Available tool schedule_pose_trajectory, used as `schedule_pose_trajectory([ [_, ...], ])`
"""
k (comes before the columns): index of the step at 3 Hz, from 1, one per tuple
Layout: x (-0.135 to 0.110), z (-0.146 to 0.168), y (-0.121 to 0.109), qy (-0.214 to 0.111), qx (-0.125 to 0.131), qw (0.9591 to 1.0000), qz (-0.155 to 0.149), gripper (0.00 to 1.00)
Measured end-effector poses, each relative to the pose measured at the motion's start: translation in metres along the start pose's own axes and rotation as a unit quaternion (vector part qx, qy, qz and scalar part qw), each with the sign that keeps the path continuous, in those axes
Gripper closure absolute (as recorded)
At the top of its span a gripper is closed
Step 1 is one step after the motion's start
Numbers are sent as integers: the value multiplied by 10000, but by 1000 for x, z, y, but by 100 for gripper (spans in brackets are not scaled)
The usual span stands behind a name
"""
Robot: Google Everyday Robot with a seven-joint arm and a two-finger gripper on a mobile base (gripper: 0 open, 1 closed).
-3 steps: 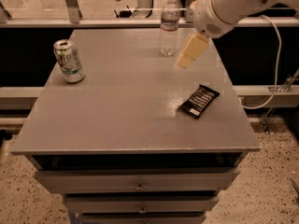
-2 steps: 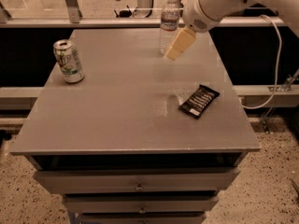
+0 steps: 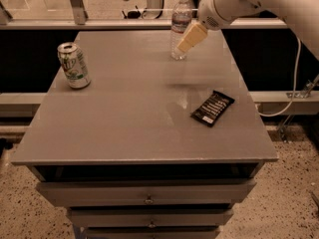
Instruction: Move water bottle near 7up can
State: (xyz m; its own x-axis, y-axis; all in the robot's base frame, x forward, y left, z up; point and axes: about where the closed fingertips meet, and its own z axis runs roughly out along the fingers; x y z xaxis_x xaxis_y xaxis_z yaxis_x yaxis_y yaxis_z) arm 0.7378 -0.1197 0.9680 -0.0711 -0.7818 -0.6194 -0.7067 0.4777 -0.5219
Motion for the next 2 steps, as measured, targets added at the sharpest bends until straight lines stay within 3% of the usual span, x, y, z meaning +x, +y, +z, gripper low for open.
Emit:
schedule_pose_trajectory([
  [1, -2, 12, -18, -346, 104, 9986, 389, 0],
  [2, -9, 24, -29, -762, 81, 9939, 792, 0],
])
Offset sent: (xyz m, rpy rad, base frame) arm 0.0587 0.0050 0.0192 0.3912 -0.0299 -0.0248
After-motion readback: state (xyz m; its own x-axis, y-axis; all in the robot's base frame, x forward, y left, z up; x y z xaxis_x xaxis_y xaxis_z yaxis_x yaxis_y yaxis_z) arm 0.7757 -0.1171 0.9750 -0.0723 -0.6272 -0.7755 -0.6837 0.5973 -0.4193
